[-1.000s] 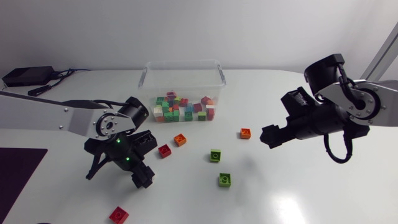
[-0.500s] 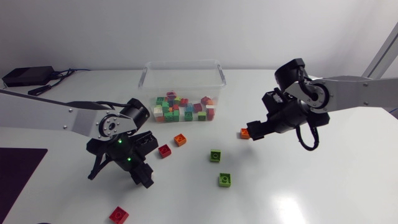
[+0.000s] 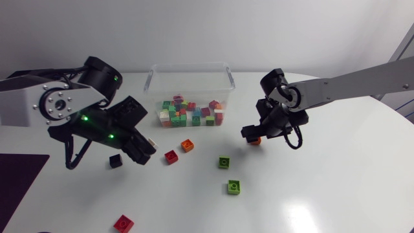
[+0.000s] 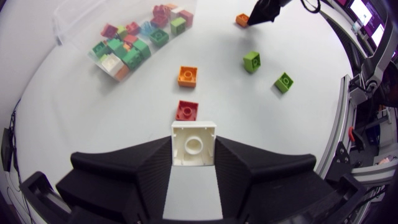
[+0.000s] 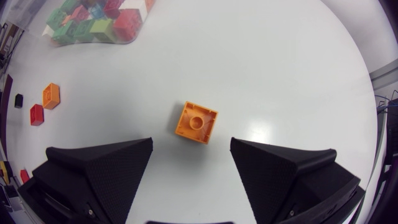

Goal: Place the duplo bricks in the container

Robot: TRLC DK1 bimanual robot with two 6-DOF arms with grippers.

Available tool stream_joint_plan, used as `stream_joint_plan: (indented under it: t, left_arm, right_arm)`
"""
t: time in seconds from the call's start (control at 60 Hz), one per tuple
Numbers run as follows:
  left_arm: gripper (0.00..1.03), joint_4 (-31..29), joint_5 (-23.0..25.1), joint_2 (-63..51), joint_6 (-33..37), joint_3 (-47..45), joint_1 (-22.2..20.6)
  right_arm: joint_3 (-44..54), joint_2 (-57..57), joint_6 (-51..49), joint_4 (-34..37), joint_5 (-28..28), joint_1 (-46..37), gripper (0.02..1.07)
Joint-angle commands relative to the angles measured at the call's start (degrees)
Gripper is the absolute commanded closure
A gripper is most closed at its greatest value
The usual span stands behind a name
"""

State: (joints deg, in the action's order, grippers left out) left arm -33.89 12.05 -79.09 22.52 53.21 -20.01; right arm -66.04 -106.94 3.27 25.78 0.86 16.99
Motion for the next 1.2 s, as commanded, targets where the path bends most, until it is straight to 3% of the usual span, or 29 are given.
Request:
stream_joint_plan:
  t: [0.0,0.117,0.533,0.733,0.9,1.183]
  left_arm:
    - [0.84,1.28,1.48,2.54,-0.46,1.98,1.47]
    - [0.84,4.8,3.85,5.44,-1.96,2.16,2.7]
    - [0.84,17.45,7.37,7.37,-5.47,2.78,5.07]
    - [0.84,22.2,7.37,4.91,-7.67,3.83,5.68]
    - [0.84,25.54,7.37,1.66,-8.46,4.88,6.12]
    - [0.84,30.46,7.37,-6.08,-11.45,10.25,7.35]
  right_arm:
    - [-1.9,-2.66,2.18,1.03,1.25,0.85,0.16]
    - [-2.95,-4.16,2.8,0.85,2.48,0.58,0.25]
    - [-7.88,-9.43,3.85,2.52,3.0,-0.56,0.25]
    - [-7.79,-9.96,3.68,1.91,3.09,-0.73,0.55]
    - [-6.29,-8.99,3.24,0.06,3.36,-0.73,0.71]
    - [-3.74,-1.26,-0.02,1.03,3.71,-1.0,0.75]
